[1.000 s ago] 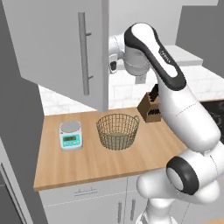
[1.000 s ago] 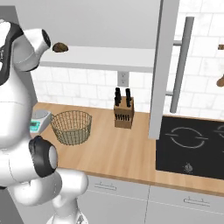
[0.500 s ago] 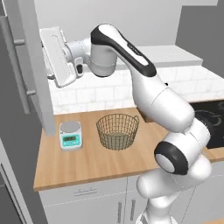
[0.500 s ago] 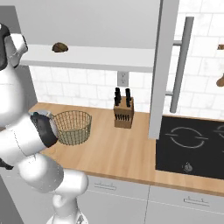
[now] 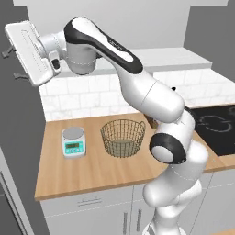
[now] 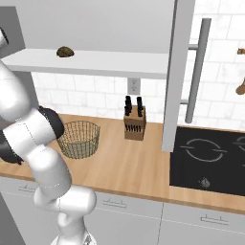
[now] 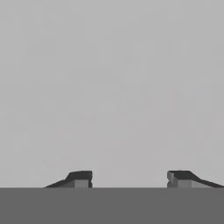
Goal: Open the cabinet, pick up the bread from the cabinet and place it in the basket. Then move the basket to the dining counter.
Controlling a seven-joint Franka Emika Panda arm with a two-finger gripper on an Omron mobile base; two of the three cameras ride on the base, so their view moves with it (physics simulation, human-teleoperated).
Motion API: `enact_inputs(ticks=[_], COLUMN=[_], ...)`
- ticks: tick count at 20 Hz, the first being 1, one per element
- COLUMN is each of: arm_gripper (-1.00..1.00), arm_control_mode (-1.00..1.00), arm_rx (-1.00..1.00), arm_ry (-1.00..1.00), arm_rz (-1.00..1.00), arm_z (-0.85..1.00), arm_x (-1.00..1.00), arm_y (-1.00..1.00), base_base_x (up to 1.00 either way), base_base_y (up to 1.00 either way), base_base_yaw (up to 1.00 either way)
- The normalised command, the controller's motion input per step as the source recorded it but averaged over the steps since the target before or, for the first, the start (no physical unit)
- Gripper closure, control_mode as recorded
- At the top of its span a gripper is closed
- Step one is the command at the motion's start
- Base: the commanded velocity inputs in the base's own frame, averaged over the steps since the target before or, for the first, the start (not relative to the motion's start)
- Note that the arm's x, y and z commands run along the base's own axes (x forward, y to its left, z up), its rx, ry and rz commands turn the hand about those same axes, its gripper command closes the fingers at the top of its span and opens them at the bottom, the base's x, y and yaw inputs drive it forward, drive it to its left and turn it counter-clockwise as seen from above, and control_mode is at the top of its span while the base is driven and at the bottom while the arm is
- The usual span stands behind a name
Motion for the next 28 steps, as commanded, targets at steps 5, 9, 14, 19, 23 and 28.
enact_inputs(ticks=[5,9,14,19,23,28], arm_gripper=[-1.00,-1.00,-1.00,-1.00,-1.00,-1.00], arm_control_mode=[-1.00,-1.00,-1.00,-1.00,-1.00,-1.00], arm_rx=[-0.35,-0.30,-0.28,-0.26,-0.24,-0.21], arm_ry=[0.02,-0.01,-0.12,-0.21,-0.36,-0.40], arm_rz=[-0.15,-0.07,-0.05,-0.03,-0.03,-0.03], arm_z=[-0.13,-0.41,-0.55,-0.48,-0.44,-0.40], arm_x=[0.09,0.00,-0.10,-0.13,-0.30,-0.14], arm_y=[-0.24,-0.90,-1.00,-1.00,-1.00,-1.00], base_base_x=[0.00,0.00,0.00,0.00,0.00,0.00], base_base_y=[0.00,0.00,0.00,0.00,0.00,0.00], base_base_yaw=[0.00,0.00,0.00,0.00,0.00,0.00])
